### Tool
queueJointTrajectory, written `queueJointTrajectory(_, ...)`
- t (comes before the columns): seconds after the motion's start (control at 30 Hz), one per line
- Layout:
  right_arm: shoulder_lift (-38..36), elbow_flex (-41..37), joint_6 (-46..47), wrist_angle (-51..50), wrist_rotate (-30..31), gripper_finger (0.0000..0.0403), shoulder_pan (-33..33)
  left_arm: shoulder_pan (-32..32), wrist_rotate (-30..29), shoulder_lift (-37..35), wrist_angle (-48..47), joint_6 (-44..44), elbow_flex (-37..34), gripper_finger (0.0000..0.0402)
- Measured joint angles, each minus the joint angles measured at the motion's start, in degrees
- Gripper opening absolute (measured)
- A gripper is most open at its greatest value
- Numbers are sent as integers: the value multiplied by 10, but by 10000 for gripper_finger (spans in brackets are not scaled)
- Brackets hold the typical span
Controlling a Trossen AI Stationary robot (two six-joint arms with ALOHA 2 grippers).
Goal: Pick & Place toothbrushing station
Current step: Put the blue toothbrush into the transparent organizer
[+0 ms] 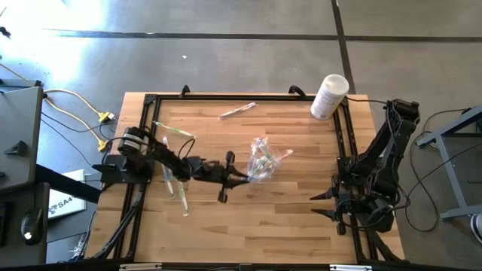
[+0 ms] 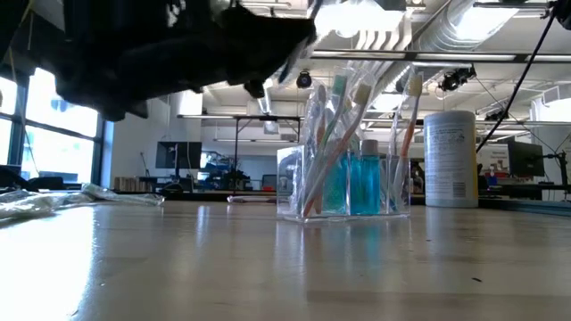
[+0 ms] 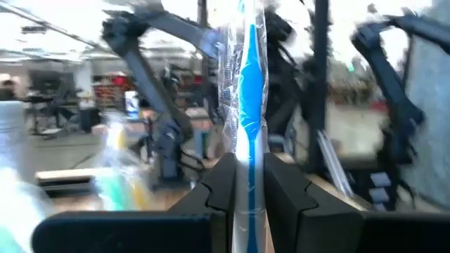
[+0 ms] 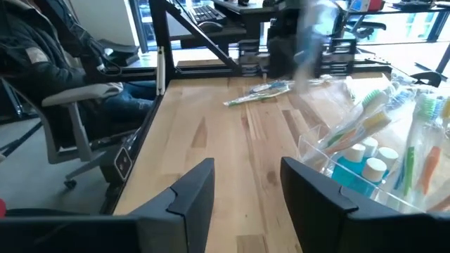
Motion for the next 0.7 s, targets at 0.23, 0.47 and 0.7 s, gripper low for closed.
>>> queueJointTrajectory(0.23,1,0,-2,-1,-1,155,0,43,49,48,1,-67,44,42)
queueJointTrajectory(0.47,4,0,-2,-1,-13,155,0,44,35,93,3,-92,40,49)
queueJointTrajectory(0.7,6,0,-2,-1,-7,155,0,47,30,104,2,-79,40,46)
